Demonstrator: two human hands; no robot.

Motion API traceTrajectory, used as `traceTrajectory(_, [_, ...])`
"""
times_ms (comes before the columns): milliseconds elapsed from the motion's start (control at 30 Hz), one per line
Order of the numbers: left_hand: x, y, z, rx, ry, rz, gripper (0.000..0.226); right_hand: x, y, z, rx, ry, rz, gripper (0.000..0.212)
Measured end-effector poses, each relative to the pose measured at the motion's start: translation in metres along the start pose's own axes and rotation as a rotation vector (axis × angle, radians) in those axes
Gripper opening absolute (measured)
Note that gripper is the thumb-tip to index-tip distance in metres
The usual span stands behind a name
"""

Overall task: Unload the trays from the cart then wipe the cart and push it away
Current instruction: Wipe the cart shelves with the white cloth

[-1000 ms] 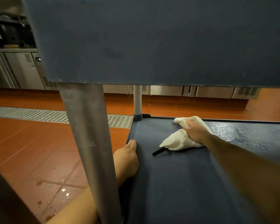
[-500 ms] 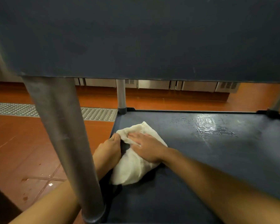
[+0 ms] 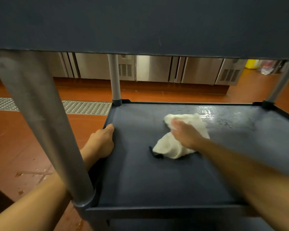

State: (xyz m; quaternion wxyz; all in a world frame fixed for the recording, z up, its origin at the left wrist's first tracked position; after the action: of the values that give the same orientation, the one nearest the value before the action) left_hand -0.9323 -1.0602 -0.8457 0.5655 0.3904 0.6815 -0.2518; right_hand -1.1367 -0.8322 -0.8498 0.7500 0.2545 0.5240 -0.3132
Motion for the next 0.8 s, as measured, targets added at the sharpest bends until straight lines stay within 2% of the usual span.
traceTrajectory(133, [-0.003,0.000,0.003,-0.005,0.001,-0.005,0.050,0.051,0.061,0.140,-0.440,0.145,0.187,0.053])
traceTrajectory(200, [-0.004,0.002,0.004,-0.010,0.024,-0.012,0.042,0.065,0.086,0.167,-0.544,0.120,0.226,0.055])
traceTrajectory(300, [-0.013,0.008,0.004,0.000,0.140,-0.082,0.022,0.065,0.090,0.167,-0.553,0.035,0.255,0.056])
traceTrajectory(433, [-0.026,0.021,0.015,0.001,0.328,-0.205,0.037,0.062,0.087,0.164,-0.529,-0.022,0.269,0.054])
traceTrajectory(500, [-0.034,0.035,0.012,0.039,0.329,-0.248,0.040,0.060,0.087,0.164,-0.518,-0.044,0.264,0.053])
traceTrajectory(633, [-0.039,0.075,0.049,-0.060,0.298,-0.301,0.028,0.057,0.083,0.161,-0.481,-0.070,0.270,0.053])
traceTrajectory(700, [-0.038,0.105,0.081,-0.166,0.170,-0.239,0.014,0.058,0.080,0.160,-0.491,-0.064,0.268,0.052])
traceTrajectory(767, [-0.032,0.140,0.093,-0.297,-0.109,-0.028,0.018,0.060,0.077,0.159,-0.498,-0.071,0.274,0.051])
traceTrajectory(800, [-0.029,0.160,0.083,-0.300,-0.192,0.083,0.020,0.061,0.076,0.160,-0.504,-0.067,0.275,0.051])
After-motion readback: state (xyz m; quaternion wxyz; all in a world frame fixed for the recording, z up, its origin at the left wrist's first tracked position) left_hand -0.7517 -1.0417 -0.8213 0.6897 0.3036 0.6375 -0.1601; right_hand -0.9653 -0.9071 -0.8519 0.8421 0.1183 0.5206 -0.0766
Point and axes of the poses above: each hand's wrist, its own y-axis away from the middle knuckle, its own x-axis out of the palm, z = x × y, the point moved 9 cm from there along -y, towards the middle knuckle, and after that the axes turned 3 degrees about z, right-handed, at the moved point
